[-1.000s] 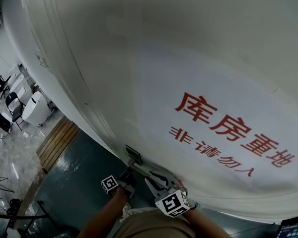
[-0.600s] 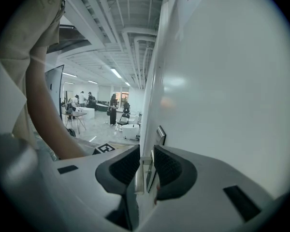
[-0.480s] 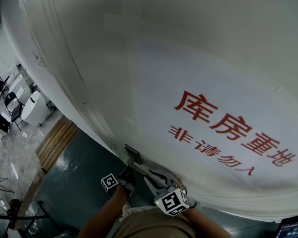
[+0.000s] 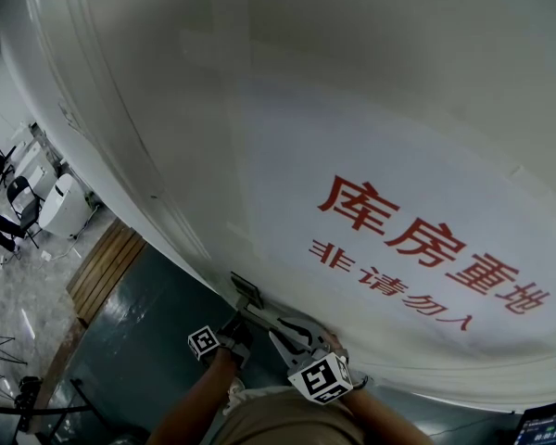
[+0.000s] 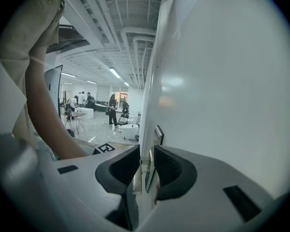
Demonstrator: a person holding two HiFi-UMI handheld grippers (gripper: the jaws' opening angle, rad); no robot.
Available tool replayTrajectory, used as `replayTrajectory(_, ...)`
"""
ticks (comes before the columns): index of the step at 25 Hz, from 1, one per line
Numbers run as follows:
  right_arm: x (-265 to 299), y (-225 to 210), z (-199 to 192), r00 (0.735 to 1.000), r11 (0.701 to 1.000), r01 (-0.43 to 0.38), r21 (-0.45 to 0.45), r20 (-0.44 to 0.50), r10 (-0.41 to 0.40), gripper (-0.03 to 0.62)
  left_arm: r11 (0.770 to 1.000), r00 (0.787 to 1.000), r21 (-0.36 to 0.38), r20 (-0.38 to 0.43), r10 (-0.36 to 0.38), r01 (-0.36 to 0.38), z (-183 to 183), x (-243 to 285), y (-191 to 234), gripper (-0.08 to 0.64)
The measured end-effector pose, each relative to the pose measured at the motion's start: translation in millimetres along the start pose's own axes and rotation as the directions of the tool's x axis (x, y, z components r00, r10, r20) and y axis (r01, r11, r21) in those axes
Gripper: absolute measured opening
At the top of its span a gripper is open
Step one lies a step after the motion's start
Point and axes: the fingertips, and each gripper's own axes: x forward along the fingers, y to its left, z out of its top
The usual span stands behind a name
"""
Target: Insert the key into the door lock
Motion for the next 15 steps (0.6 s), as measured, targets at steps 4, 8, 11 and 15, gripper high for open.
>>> replayTrajectory(4, 0.0, 2.1, -2.0, 1.0, 1.0, -0.005, 0.005, -0.003, 0.005, 0.097, 1.0, 1.0, 0.019, -0.003, 0.005, -0.005, -0.5, -0.7, -0.2, 0.031)
replayTrajectory(8, -0.4, 5.1, -3.6, 1.0, 1.0, -0.009, 0.01, -0.008, 0.009, 0.097, 0.999, 0.999, 0.02, -0.002, 0.033, -0.033, -2.3, -4.3, 3.8, 0.032)
replayTrajectory(11, 2.0, 2.1, -1.6, 1.0, 1.0, -0.008, 0.003, -0.002, 0.008, 0.097, 1.0, 1.0, 0.012, 0.008, 0.012, -0.013, 1.2, 0.5, 1.9, 0.031)
replayTrajectory(15, 1.3, 5.8, -4.6, 1.0, 1.0, -0.014, 0.004, -0.011, 0.014, 0.097, 1.0, 1.0, 0.007, -0.003, 0.012, -0.012, -0.8, 0.0, 0.6, 0.031)
